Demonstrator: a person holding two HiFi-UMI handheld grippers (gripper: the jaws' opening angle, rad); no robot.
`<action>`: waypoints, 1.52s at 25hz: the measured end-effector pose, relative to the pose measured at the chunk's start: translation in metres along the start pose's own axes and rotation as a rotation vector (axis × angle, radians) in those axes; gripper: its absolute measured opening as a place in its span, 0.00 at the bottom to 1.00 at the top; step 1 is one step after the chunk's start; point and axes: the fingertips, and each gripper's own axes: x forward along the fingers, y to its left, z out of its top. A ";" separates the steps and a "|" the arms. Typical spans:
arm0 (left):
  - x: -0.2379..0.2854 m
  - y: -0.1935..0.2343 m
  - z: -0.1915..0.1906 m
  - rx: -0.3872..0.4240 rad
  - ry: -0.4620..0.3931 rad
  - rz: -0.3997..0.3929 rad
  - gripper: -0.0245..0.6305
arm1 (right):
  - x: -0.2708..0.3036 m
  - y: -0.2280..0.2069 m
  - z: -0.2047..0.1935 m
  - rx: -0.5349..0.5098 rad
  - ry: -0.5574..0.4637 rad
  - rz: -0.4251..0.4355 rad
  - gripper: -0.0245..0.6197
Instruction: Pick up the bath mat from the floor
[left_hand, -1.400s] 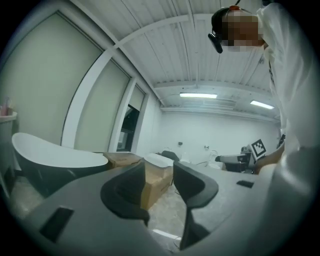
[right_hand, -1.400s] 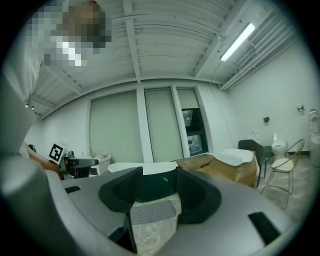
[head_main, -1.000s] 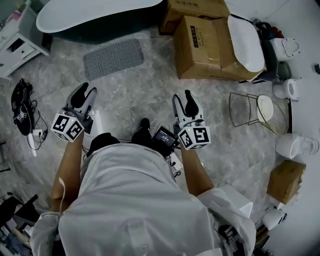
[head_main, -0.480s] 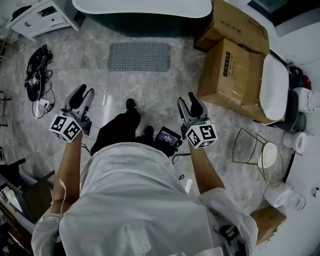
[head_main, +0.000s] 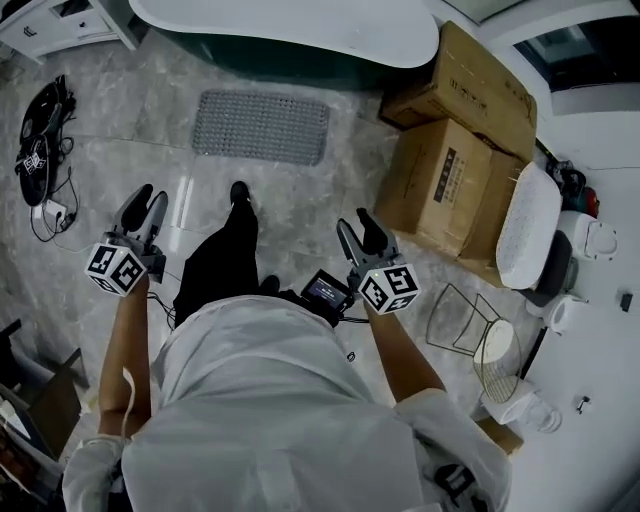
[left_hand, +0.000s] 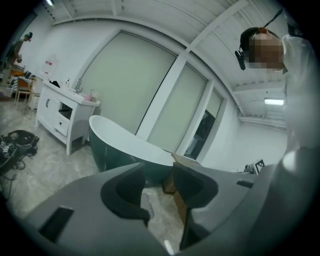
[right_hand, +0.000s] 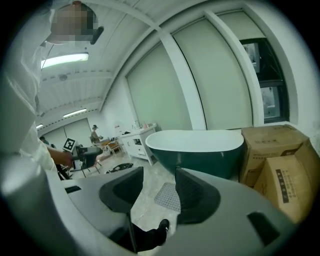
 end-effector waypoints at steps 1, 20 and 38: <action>0.017 0.014 0.003 -0.001 0.017 0.001 0.31 | 0.013 -0.011 0.002 0.009 0.024 -0.014 0.38; 0.182 0.283 -0.155 -0.283 0.412 0.206 0.31 | 0.215 -0.232 -0.110 0.159 0.380 -0.109 0.38; 0.283 0.437 -0.402 -0.235 0.653 0.295 0.38 | 0.392 -0.372 -0.436 0.321 0.601 -0.065 0.43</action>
